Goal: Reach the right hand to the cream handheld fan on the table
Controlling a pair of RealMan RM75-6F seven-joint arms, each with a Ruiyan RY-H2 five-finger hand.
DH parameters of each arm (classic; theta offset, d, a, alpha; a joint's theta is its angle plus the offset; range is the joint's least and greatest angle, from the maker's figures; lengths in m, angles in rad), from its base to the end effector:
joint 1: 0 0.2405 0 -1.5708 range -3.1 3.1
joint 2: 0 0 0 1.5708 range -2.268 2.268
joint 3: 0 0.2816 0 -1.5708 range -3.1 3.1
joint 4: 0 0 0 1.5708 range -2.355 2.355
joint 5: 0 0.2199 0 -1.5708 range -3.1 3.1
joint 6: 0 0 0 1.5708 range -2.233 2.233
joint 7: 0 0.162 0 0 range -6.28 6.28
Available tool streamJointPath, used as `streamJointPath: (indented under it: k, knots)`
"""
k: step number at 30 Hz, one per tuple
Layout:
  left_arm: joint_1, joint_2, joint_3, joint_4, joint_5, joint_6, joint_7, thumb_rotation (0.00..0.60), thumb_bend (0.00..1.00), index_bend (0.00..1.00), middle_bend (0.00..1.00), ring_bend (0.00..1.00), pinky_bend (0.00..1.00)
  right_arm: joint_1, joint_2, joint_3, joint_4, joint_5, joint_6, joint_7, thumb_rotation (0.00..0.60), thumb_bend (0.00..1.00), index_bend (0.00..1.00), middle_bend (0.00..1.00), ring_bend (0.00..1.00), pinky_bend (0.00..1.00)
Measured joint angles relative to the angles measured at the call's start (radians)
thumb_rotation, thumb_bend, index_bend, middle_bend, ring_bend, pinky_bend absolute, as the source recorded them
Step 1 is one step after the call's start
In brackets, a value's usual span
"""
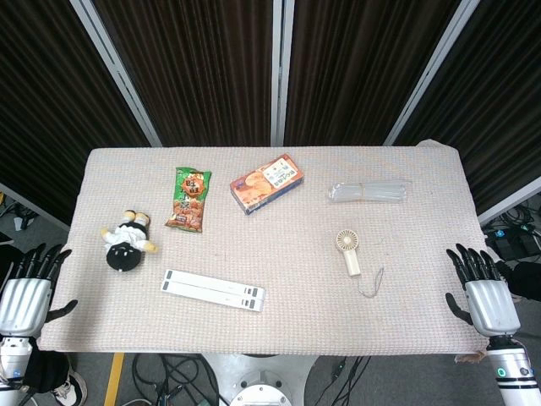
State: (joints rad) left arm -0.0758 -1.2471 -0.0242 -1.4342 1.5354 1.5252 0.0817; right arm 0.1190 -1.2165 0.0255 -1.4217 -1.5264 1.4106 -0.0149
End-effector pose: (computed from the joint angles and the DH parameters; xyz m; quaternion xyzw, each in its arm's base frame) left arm -0.3581 0.1948 0.1328 -0.6215 -0.3389 -0.3576 0.6091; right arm -0.3650 -0.2107 0.1303 0.6421 -0.3677 0.3411 0.5798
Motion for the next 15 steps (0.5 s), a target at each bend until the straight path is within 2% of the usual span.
streamJointPath:
  k: [15]
  knots:
    - [0.003,0.017,0.001,-0.012,0.001,0.003,0.008,0.600,0.00,0.14,0.09,0.00,0.11,-0.001,0.006,0.002,0.000,-0.001,0.006,0.001,0.600,0.29,0.00,0.00,0.00,0.00]
